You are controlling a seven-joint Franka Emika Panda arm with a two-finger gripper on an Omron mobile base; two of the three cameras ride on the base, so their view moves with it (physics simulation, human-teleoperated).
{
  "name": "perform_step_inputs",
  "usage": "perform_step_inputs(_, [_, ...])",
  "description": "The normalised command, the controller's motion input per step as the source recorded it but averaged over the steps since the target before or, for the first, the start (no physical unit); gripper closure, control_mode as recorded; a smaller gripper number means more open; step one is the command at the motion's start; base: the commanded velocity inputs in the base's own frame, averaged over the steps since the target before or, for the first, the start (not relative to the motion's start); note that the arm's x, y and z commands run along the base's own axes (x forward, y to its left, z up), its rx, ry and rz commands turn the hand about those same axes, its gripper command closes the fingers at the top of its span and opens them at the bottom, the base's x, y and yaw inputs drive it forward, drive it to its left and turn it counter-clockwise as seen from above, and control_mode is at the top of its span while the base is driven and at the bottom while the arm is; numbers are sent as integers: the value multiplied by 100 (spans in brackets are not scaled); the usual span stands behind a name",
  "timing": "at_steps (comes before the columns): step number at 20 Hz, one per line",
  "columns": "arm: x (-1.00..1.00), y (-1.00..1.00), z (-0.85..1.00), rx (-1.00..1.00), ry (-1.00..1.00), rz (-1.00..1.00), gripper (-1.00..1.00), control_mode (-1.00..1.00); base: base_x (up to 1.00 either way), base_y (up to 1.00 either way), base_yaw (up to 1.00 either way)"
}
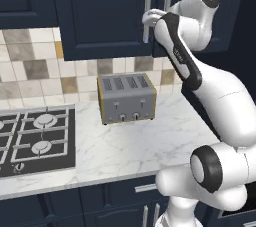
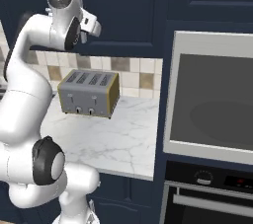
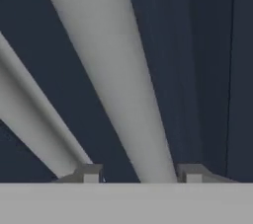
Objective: Open the cabinet, pick the kettle from the cabinet, and place it in the sink.
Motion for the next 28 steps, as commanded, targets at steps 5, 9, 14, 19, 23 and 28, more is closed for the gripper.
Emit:
perform_step_inputs(5, [-22, 13, -11, 18, 0, 22, 100, -100, 0, 0, 0])
perform_step_inputs(9, [-34, 9, -9, 13, 0, 25, 100, -100, 0, 0, 0])
perform_step_inputs(14, [-43, 9, -7, 5, 0, 24, 100, -100, 0, 0, 0])
perform_step_inputs(19, [-47, 5, -5, 0, 3, 22, 100, -100, 0, 0, 0])
perform_step_inputs(23, [-45, 8, -5, 0, 8, 15, 100, -100, 0, 0, 0])
perform_step_inputs(28, [-46, 11, -1, 0, 11, 4, 100, -100, 0, 0, 0])
